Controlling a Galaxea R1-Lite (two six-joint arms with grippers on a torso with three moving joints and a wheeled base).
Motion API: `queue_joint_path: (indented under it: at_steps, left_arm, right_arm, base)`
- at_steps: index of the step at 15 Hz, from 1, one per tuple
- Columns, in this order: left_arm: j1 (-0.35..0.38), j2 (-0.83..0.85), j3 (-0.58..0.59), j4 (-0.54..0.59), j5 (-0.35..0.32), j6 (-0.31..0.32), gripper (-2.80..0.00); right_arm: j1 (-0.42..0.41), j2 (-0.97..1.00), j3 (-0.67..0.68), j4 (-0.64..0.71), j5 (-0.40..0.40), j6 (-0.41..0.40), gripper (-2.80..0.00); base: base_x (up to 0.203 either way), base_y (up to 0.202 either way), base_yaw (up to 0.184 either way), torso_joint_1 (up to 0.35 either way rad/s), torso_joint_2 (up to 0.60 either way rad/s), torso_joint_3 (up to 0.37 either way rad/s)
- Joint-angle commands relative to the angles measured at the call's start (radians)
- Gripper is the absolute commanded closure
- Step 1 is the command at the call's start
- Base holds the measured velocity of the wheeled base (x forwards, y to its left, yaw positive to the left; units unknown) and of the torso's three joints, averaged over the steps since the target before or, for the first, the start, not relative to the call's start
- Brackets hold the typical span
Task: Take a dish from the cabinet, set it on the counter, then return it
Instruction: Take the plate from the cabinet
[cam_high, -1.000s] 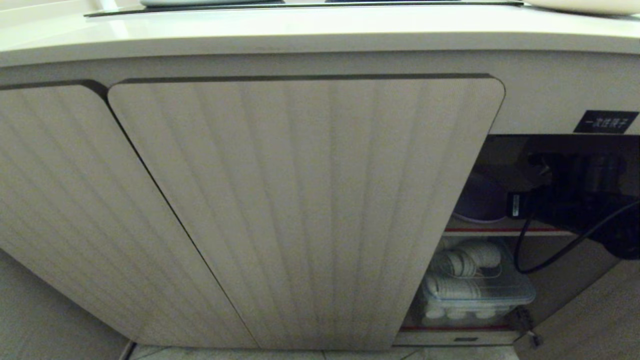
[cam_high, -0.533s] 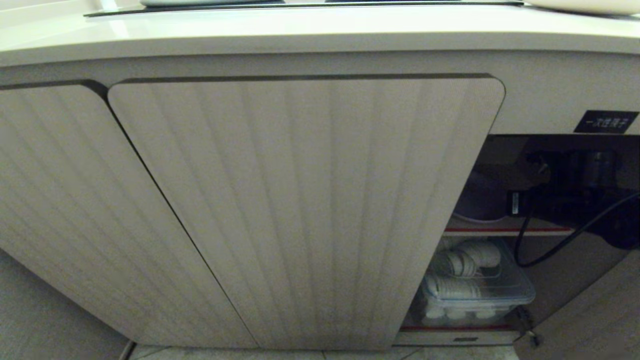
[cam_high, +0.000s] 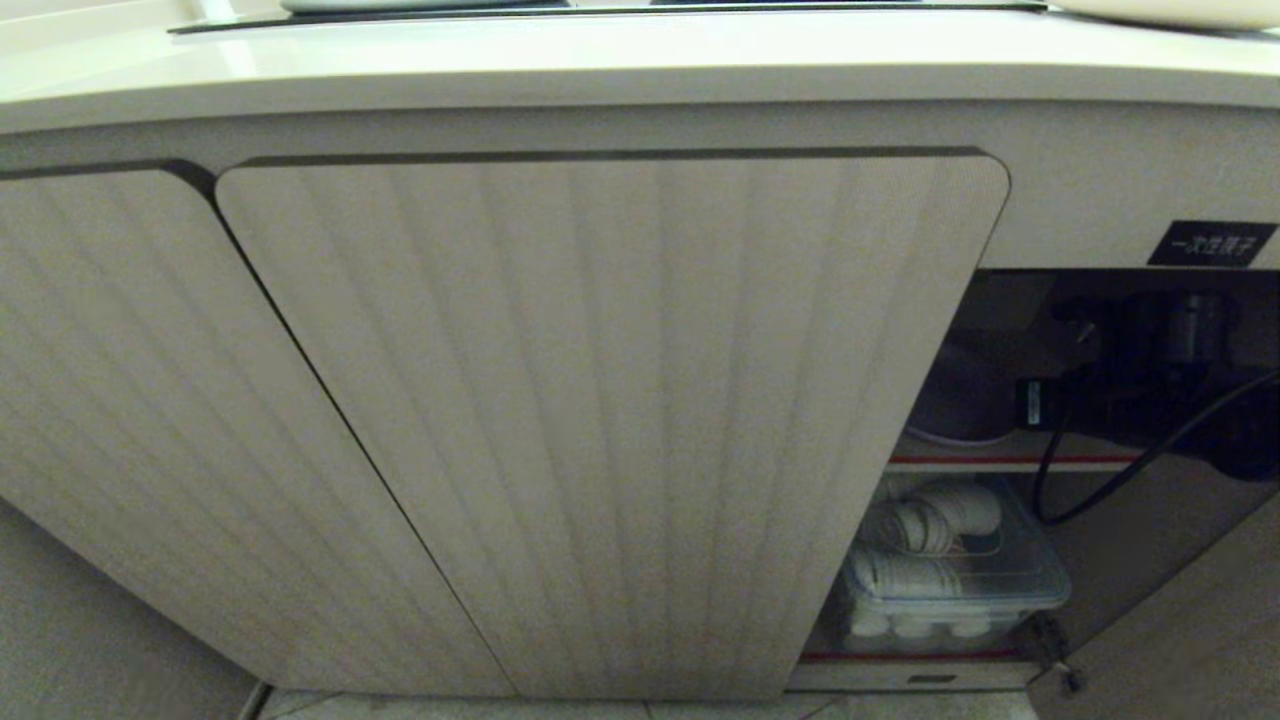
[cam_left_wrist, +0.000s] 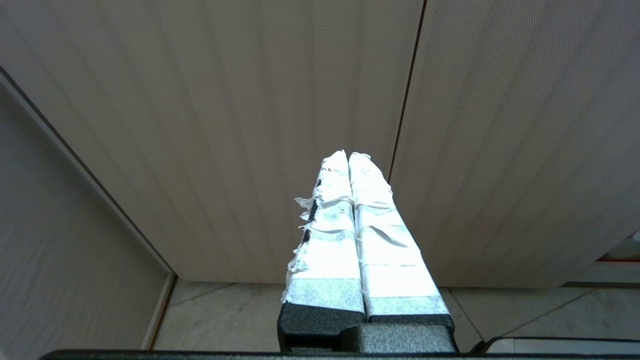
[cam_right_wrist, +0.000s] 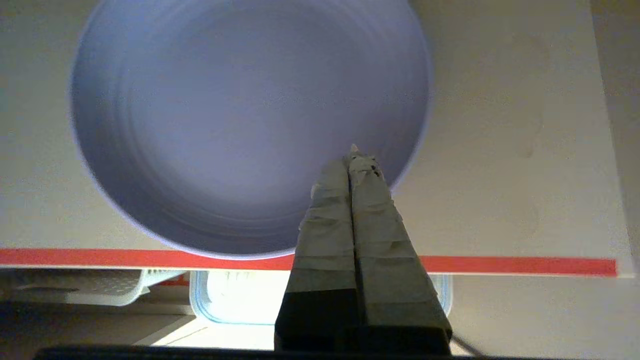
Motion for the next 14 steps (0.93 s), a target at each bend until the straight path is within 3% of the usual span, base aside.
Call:
queue_joint_path:
  at_steps: [1,11,12,14]
  left_arm:
    - [0.000,0.000,0.000,0.000,0.000,-0.001,0.00]
    - [0.000,0.000,0.000,0.000,0.001,-0.001,0.00]
    - [0.000,0.000,0.000,0.000,0.000,-0.001,0.00]
    - [0.000,0.000,0.000,0.000,0.001,-0.001,0.00]
  right_arm:
    - [-0.003,0.009,-0.002,0.000,0.001,0.012,0.00]
    - [-0.015,0.020,-0.055,0.063,0.001,0.030,0.00]
    - [-0.015,0.020,-0.057,0.063,0.001,0.032,-2.80]
    - [-0.015,0.020,-0.057,0.065,0.001,0.032,-2.80]
  base:
    - [0.000,0.000,0.000,0.000,0.00,0.000]
    - [0.000,0.000,0.000,0.000,0.00,0.000]
    - [0.000,0.000,0.000,0.000,0.00,0.000]
    - [0.000,0.000,0.000,0.000,0.00,0.000]
